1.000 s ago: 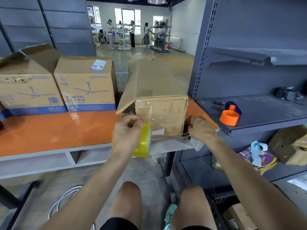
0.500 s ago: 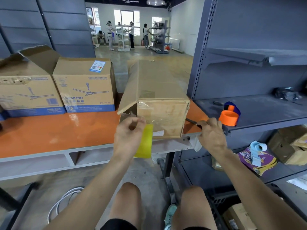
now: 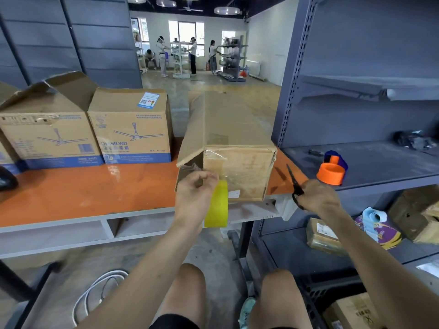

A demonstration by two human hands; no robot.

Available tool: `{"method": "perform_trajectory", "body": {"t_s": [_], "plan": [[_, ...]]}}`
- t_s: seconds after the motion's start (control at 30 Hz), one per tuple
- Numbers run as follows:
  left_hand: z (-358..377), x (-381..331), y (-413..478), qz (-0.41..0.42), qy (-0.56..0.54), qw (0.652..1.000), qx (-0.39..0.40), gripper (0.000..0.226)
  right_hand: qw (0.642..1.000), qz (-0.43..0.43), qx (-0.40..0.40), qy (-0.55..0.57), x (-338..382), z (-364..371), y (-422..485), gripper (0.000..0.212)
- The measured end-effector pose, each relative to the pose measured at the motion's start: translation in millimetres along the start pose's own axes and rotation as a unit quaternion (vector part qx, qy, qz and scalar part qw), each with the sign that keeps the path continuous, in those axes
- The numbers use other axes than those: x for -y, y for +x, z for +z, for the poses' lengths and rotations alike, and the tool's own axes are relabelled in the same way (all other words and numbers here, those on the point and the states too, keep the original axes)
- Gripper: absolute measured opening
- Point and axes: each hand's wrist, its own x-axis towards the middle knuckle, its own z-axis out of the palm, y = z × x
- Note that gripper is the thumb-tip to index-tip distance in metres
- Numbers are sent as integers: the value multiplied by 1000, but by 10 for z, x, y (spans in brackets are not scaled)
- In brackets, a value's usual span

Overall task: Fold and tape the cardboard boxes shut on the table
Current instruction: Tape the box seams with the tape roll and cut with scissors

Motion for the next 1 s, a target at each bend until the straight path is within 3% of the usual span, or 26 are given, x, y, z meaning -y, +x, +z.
{"method": "perform_trajectory", "body": {"t_s": [0.1,0.2,0.4,0.67,0.83,1.0], "plan": [[1,-2,-9,-1,-6,1000,-2,13,984,-62,-7,168,-137,-221,-154,13],[-3,-13,-4,-10,-6,1000,-5,14,965,-145,10,216,-257,-526,-347,12],[23,-82,-14,-17,-12,1000,-11,20,937,-278,75,198,-295,-833,-653,21],[6,-90,-31,-20,-11,1000,-14,20,944,-298,-36,136,-282,-948,-701,30],[21,-56,-52,-15,-3,1000,-17,20,927,-346,129,72,23,-963,-686,24],[-19,-33,-26,-19,-12,1000,-17,17,903,-371,211,57,402,-995,-420,23]]}}
